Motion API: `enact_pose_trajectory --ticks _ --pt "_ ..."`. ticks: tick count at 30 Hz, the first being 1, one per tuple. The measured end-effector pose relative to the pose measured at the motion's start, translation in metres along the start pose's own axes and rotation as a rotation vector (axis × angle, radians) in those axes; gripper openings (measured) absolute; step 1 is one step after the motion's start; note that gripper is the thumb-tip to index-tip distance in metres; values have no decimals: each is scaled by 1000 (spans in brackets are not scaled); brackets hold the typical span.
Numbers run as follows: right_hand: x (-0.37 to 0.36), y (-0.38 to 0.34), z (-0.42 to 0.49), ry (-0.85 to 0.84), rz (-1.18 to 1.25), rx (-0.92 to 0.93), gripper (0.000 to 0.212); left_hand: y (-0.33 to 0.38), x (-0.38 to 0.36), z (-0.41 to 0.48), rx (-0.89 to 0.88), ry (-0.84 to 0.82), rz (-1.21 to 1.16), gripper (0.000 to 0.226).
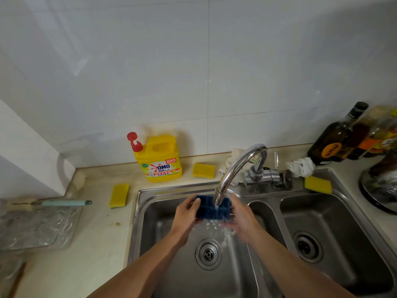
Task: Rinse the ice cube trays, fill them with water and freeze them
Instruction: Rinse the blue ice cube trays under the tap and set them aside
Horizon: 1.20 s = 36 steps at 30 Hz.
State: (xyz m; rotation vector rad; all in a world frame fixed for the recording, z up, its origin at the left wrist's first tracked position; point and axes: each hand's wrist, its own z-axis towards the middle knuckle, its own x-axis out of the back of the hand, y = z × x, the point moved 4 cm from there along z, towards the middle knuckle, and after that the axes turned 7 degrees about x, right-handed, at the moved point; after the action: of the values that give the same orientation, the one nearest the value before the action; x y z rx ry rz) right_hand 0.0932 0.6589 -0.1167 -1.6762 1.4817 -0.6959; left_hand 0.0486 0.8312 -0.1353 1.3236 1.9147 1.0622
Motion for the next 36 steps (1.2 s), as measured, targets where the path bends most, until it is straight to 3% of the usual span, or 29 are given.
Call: enact_pose_trajectory --ticks 5,9,14,18,23,27,31,36 --pt "9 -9 -1 45 -105 72 45 -8 -8 3 155 -14 -38 29" --pt "26 -1 -1 125 -134 -4 41 -11 -25 0 235 -79 -20 45" --pt "9 -2 -3 53 -204 65 38 -12 -18 2 292 -43 -103 57" --pt "11 -9 -7 90 -210 101 40 -19 -13 5 345 -126 -138 70" --pt "13 -19 -14 64 -251 211 40 -24 -30 7 428 -115 -238 66" --pt "28 -12 -13 114 -125 108 43 -20 -34 9 368 -84 -235 60" --pt "24 8 -10 31 1 -32 48 -8 -20 3 229 46 -106 40" --pt "-5 11 -6 -26 71 -21 39 1 8 -4 120 141 -73 33"
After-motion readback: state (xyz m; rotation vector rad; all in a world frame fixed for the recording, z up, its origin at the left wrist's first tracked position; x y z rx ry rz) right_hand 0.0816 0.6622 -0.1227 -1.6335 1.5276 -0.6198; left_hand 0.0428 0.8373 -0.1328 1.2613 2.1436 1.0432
